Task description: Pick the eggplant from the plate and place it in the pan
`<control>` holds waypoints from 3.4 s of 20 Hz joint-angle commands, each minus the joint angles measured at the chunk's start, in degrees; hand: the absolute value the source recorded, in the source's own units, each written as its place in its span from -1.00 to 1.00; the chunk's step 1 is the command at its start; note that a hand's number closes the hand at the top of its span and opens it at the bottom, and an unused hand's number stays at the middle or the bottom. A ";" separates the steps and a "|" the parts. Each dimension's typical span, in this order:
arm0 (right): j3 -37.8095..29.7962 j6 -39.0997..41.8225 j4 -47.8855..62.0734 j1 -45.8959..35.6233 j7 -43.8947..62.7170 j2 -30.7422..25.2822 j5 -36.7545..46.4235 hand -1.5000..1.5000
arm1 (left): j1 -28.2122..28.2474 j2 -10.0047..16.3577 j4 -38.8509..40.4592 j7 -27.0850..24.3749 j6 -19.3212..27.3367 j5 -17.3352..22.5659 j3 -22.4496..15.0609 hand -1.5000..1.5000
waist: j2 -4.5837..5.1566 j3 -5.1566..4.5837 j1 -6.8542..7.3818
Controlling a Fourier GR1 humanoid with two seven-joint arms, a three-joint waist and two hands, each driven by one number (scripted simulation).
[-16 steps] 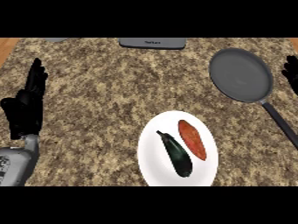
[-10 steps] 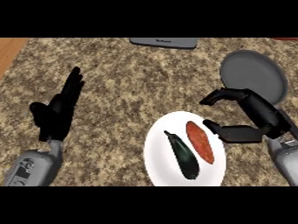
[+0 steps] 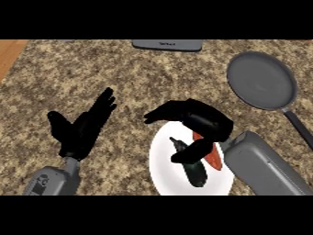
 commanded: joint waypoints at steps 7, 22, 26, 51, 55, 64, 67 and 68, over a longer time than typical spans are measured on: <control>21.71 17.05 3.63 -16.80 14.58 -0.62 20.90 -1.00 | 1.48 -0.35 0.08 0.64 -1.18 1.34 0.20 0.00 | -1.43 -0.22 -1.81; 35.37 49.34 0.76 -12.74 44.21 15.75 28.23 -1.00 | 3.25 0.97 -4.07 3.22 -1.29 2.22 2.81 0.00 | -1.20 0.09 -4.73; 33.83 50.42 0.48 -7.46 47.76 16.65 29.88 -1.00 | 3.76 0.52 1.18 -1.59 -5.12 2.80 4.64 0.00 | -0.97 0.08 -4.70; 33.92 35.25 6.90 -8.83 27.64 5.35 52.42 -1.00 | 7.28 -2.98 -2.77 0.23 -6.39 -2.70 5.06 0.00 | -0.90 0.11 -4.15; 33.10 32.59 6.10 -7.32 23.88 6.28 54.98 1.00 | 5.02 -2.98 -4.14 4.26 -5.53 -1.82 7.15 0.00 | -0.93 0.11 -4.27; 34.93 23.09 12.33 -11.78 14.16 7.21 62.11 1.00 | 7.35 -4.40 -0.72 -0.34 -7.70 -2.73 6.70 0.00 | -0.89 0.09 -4.20; 13.21 20.62 16.94 -6.80 33.60 11.97 54.76 1.00 | 7.30 -3.39 -3.82 1.88 -5.32 -2.68 7.90 0.00 | -0.73 0.34 -6.72; 8.61 19.67 17.30 -5.00 37.72 13.02 53.25 1.00 | 8.08 -3.42 -4.71 1.78 -4.92 -2.91 7.79 0.00 | -1.02 0.53 -7.88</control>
